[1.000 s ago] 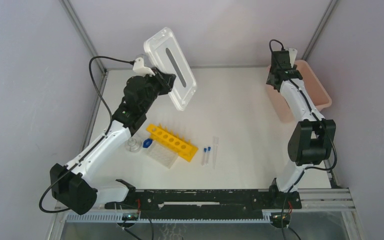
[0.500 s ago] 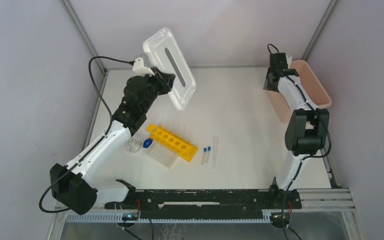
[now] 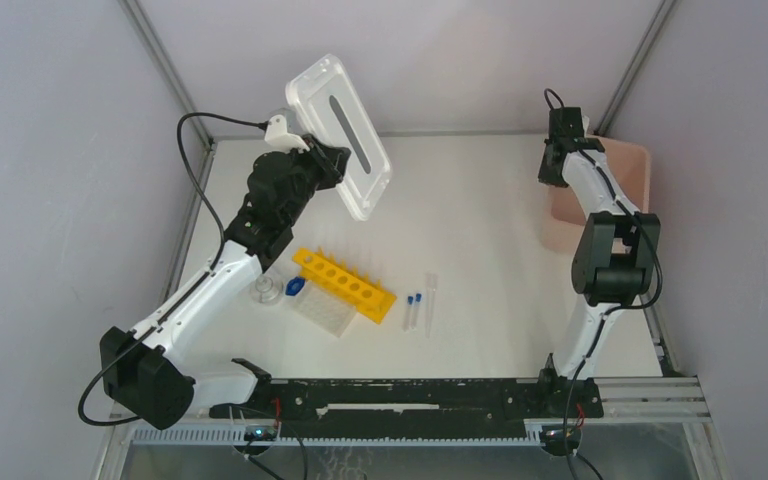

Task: Organize the chemistry lab equipment

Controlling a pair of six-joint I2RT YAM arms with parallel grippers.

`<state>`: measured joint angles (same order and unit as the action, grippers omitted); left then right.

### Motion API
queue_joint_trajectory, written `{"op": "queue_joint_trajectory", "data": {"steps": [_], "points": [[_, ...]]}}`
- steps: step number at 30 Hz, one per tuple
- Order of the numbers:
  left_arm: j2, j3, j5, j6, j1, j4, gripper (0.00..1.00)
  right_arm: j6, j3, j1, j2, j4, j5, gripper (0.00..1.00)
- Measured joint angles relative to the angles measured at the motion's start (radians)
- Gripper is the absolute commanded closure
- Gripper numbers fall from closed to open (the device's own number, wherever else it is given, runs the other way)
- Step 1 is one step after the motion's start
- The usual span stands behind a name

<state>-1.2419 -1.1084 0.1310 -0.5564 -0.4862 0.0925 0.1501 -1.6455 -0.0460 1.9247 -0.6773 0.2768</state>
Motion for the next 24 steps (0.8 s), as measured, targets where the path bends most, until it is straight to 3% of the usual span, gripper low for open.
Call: {"op": "queue_joint_trajectory", "data": {"steps": [3,8,24], "points": [[0.0,0.0,0.008,0.0,0.0,0.0,1.0,0.015,-0.002,0.014,0.002,-0.002,-0.003,0.89],[0.0,-0.001,0.033,0.009,0.0,-0.005,1.0,0.001,-0.001,0.056,0.002,0.007,-0.013,0.9],[0.064,-0.018,0.182,0.052,0.0,-0.104,1.0,0.014,-0.037,0.431,0.021,0.014,-0.047,0.95]]}}
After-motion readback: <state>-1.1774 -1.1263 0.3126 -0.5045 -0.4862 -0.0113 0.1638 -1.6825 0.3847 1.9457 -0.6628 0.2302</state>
